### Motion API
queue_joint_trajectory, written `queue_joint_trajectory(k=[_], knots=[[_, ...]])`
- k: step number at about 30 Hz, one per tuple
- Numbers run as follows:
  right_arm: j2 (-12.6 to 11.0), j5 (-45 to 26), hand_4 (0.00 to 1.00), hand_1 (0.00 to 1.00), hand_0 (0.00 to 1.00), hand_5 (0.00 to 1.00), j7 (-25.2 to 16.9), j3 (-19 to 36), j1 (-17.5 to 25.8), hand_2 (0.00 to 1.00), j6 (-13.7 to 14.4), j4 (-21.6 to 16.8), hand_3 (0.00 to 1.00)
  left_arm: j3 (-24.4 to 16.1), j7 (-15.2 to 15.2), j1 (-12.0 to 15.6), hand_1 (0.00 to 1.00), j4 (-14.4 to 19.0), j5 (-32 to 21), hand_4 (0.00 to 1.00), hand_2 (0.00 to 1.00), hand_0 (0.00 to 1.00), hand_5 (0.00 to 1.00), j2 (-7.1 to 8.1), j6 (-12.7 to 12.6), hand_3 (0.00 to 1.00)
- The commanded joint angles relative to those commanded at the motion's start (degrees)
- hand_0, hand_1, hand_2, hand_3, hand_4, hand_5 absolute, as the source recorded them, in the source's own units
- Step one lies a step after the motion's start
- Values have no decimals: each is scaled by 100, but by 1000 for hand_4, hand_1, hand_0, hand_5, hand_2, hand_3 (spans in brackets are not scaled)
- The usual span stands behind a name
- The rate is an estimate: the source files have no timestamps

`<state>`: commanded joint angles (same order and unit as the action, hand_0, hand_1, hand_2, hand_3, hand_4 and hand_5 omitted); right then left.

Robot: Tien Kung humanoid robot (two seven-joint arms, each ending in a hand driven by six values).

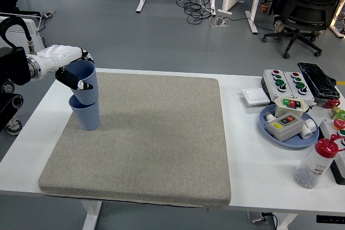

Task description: Push cup pick cup insert cup

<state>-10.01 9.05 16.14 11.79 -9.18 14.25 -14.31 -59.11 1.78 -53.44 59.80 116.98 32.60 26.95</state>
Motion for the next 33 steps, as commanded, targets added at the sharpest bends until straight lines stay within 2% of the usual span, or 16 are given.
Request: queue_joint_trajectory(k=[9,11,12,17,18,23,24,29,30,33], knots=[[-7,-36,98,610,688,488,-10,-29,-32,640,-6,-1,574,151,-87,-43,552,-225,-77,491,555,443,26,-43,-102,512],[-8,-44,98,610,688,488,-12,-35,-40,640,-7,-1,574,207,-118,-63,552,-328,-85,491,555,443,26,-63,-142,512],[-9,-44,99,610,688,488,-12,-35,-44,640,-7,-1,573,236,-134,-72,559,-383,-87,534,568,434,29,-74,-166,524],[-9,-62,99,610,688,488,-18,-42,-62,640,-3,0,573,327,-218,-111,559,-631,-5,534,568,434,29,-132,-301,524],[-9,-64,99,609,688,488,-18,-42,-62,640,-3,0,573,335,-226,-115,584,-651,0,630,625,409,81,-136,-312,551],[-12,-85,99,609,688,488,-25,-54,-69,640,-2,-1,573,359,-274,-133,584,-774,-25,630,625,409,81,-169,-353,551],[-13,-74,99,610,688,490,-22,-51,-71,640,-3,-1,573,392,-276,-136,667,-806,-49,740,709,446,165,-177,-358,646],[-16,-52,99,610,688,490,-13,-42,-76,640,-8,-1,573,563,-282,-142,667,-1063,-152,740,709,446,165,-222,-422,646],[-16,-54,99,609,688,490,-13,-42,-76,640,-8,-1,573,585,-286,-138,969,-1114,-164,953,998,956,411,-231,-445,998],[-15,-43,99,609,688,490,-11,-36,-79,640,-7,-1,573,618,-287,-112,969,-1305,-188,953,998,956,411,-274,-580,998]])
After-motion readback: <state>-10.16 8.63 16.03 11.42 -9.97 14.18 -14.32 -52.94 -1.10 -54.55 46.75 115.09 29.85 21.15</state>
